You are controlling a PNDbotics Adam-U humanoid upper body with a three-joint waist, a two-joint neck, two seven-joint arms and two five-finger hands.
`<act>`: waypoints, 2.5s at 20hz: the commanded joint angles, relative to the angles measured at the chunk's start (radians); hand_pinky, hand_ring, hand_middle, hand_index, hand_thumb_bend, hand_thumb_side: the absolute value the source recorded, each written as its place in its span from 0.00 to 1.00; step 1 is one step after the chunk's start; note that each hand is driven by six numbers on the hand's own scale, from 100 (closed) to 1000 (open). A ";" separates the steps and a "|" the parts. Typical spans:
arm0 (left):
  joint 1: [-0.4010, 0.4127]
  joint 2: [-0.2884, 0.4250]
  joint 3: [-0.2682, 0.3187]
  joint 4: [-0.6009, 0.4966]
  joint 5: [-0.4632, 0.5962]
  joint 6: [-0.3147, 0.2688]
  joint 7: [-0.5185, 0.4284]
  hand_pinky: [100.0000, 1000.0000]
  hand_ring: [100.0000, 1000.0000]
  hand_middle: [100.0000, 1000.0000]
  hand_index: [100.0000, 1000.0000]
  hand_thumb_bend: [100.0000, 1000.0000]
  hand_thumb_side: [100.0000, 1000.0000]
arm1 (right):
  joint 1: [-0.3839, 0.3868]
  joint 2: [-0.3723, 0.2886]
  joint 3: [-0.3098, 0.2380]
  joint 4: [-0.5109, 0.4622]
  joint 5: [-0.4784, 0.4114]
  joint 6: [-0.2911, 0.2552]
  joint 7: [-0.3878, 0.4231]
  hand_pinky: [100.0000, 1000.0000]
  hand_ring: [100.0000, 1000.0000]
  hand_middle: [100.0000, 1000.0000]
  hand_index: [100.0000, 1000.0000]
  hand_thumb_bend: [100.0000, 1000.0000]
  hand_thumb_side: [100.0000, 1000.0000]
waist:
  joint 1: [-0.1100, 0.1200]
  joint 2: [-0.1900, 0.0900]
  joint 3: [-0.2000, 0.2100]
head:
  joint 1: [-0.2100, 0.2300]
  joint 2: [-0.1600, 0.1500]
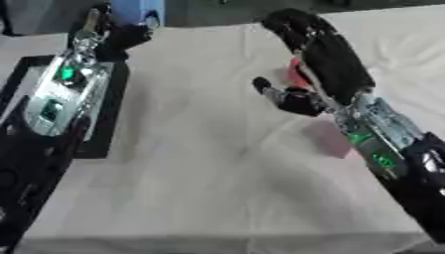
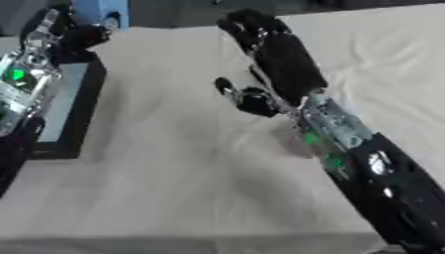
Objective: Pick up the objects with one hand, pass them to the other hand, and then place them into the box on the other side of the table.
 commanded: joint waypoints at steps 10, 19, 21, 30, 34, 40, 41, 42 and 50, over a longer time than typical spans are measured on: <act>0.142 0.273 0.102 -0.030 0.088 0.010 0.052 0.45 0.91 0.42 0.33 0.00 0.19 | 0.014 -0.186 -0.255 -0.175 -0.423 0.181 -0.038 0.82 0.86 0.76 0.88 0.22 0.14 | -0.024 -0.011 -0.015 | 0.096 -0.022; 0.167 0.328 0.083 0.078 0.030 0.022 -0.056 0.53 0.94 0.49 0.43 0.09 0.05 | -0.003 -0.244 -0.315 -0.207 -0.467 0.211 -0.088 0.82 0.86 0.76 0.88 0.25 0.09 | -0.031 -0.001 -0.028 | 0.102 -0.041; 0.165 0.331 0.083 0.106 0.003 0.021 -0.089 0.55 0.96 0.50 0.45 0.15 0.02 | -0.003 -0.251 -0.321 -0.212 -0.473 0.214 -0.096 0.82 0.86 0.76 0.88 0.25 0.09 | -0.032 0.001 -0.030 | 0.106 -0.045; 0.155 0.333 0.083 0.205 -0.170 0.019 -0.205 0.83 1.00 0.78 0.79 0.75 0.09 | -0.001 -0.275 -0.341 -0.224 -0.484 0.221 -0.111 0.82 0.86 0.76 0.88 0.26 0.08 | -0.036 0.001 -0.036 | 0.112 -0.062; 0.155 0.334 0.097 0.233 -0.260 0.007 -0.275 0.87 1.00 0.81 0.83 0.82 0.11 | -0.001 -0.286 -0.350 -0.225 -0.491 0.223 -0.107 0.82 0.85 0.75 0.87 0.26 0.08 | -0.037 0.002 -0.036 | 0.109 -0.068; 0.160 0.329 0.144 0.171 -0.331 -0.017 -0.302 0.85 1.00 0.81 0.83 0.70 0.13 | 0.003 -0.299 -0.362 -0.225 -0.510 0.217 -0.113 0.82 0.85 0.75 0.87 0.26 0.08 | -0.039 0.002 -0.033 | 0.099 -0.070; 0.162 0.325 0.155 0.147 -0.327 -0.021 -0.292 0.83 1.00 0.81 0.81 0.61 0.16 | 0.004 -0.301 -0.362 -0.225 -0.513 0.215 -0.112 0.82 0.85 0.75 0.87 0.26 0.08 | -0.039 0.002 -0.032 | 0.096 -0.070; 0.164 0.319 0.169 0.119 -0.315 -0.027 -0.277 0.83 1.00 0.81 0.81 0.53 0.19 | 0.005 -0.302 -0.362 -0.225 -0.515 0.212 -0.110 0.82 0.85 0.75 0.87 0.26 0.08 | -0.040 0.002 -0.031 | 0.093 -0.070; 0.211 0.223 0.241 -0.190 -0.112 -0.238 0.027 0.68 1.00 0.80 0.75 0.19 0.68 | 0.013 -0.321 -0.364 -0.225 -0.675 0.183 0.032 0.82 0.84 0.73 0.86 0.09 0.21 | -0.048 0.007 -0.025 | 0.053 -0.065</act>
